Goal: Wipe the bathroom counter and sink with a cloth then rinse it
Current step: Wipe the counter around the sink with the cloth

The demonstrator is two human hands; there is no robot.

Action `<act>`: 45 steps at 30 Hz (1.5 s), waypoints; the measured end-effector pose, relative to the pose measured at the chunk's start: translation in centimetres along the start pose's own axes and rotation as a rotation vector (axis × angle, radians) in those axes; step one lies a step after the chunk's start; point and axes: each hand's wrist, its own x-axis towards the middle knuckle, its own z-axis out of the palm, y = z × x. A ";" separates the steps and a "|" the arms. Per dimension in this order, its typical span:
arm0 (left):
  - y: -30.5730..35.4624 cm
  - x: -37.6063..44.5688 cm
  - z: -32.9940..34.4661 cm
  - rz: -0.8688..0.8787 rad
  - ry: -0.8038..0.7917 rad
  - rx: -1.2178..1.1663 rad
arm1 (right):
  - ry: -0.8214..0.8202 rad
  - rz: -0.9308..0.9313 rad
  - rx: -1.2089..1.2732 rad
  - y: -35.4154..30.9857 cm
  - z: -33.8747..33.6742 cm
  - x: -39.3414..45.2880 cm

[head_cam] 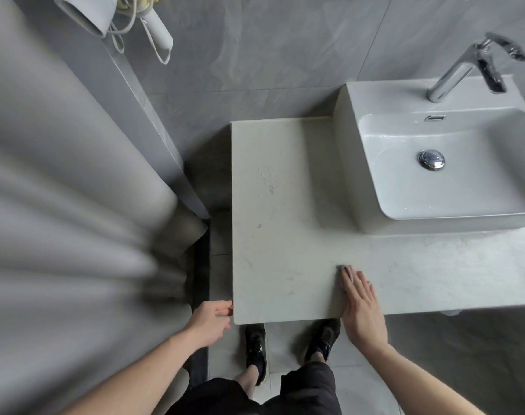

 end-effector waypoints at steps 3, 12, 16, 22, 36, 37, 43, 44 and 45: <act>0.6 -0.1 -0.3 0.002 0.002 0.053 | 0.120 0.249 0.092 2.7 -2.1 2.0; 1.2 -1.1 0.2 -0.001 0.026 0.050 | -0.080 -0.168 0.155 -11.3 4.7 1.6; 0.8 -0.8 0.6 -0.021 0.044 0.010 | -0.164 -0.329 0.057 -17.1 7.6 -0.1; 2.2 -0.6 0.3 0.043 0.117 0.101 | -0.121 -0.276 0.019 -9.7 4.9 -1.0; 5.4 -0.2 2.2 0.062 0.274 0.236 | 0.080 0.157 0.139 0.7 -2.3 0.0; 5.4 -0.2 2.0 0.057 0.274 0.235 | 0.040 0.076 0.174 -1.2 -1.1 -0.2; 5.8 -0.3 2.1 0.051 0.305 0.229 | -0.199 -0.259 0.167 -13.1 5.0 -1.8; 5.8 -0.4 2.2 0.052 0.308 0.225 | -0.198 -0.272 0.133 -13.7 5.5 -2.0; 5.7 -0.3 2.3 0.049 0.312 0.223 | -0.193 -0.283 0.107 -13.5 5.6 -2.1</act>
